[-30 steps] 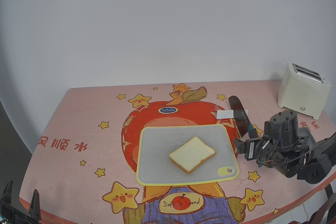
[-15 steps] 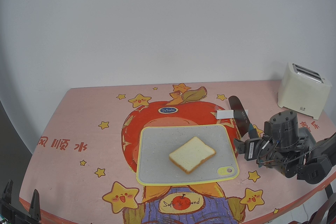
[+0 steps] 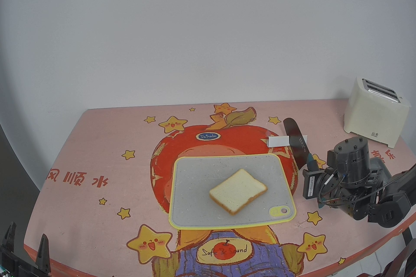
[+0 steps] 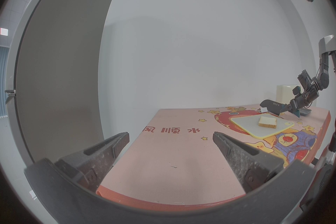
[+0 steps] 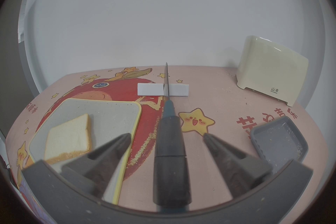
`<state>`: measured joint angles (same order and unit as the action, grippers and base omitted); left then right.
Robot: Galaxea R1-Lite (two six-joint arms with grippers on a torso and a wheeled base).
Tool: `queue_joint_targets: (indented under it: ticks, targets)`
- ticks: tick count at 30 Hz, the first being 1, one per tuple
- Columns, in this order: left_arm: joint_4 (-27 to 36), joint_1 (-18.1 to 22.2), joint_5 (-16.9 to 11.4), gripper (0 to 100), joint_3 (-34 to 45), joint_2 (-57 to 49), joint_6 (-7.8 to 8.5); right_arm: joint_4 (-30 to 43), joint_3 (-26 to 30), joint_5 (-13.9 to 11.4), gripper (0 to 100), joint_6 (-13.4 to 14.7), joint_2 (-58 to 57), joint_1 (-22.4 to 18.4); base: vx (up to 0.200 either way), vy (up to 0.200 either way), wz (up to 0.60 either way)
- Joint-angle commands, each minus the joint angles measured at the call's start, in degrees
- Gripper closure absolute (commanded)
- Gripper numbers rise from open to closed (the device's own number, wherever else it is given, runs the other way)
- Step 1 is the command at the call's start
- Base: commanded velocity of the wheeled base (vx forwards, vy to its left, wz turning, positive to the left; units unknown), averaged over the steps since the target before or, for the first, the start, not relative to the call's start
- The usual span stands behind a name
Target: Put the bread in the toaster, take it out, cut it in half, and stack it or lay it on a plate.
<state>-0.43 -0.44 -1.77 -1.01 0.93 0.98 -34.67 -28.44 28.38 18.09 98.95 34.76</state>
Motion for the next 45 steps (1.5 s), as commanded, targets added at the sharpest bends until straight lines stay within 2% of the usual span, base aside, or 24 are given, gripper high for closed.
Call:
queue_joint_targets:
  ticks: [1,45]
  targets:
    - [0.0,0.0,0.0,0,1.0,-0.9,-0.01,0.0,0.0,0.0,100,0.0,-0.1,0.0,0.000,0.000,0.00]
    - [0.0,0.0,0.0,0,1.0,-0.9,-0.01,0.0,-0.3,0.1,100,-1.0,-3.9,0.0,0.000,0.000,0.00]
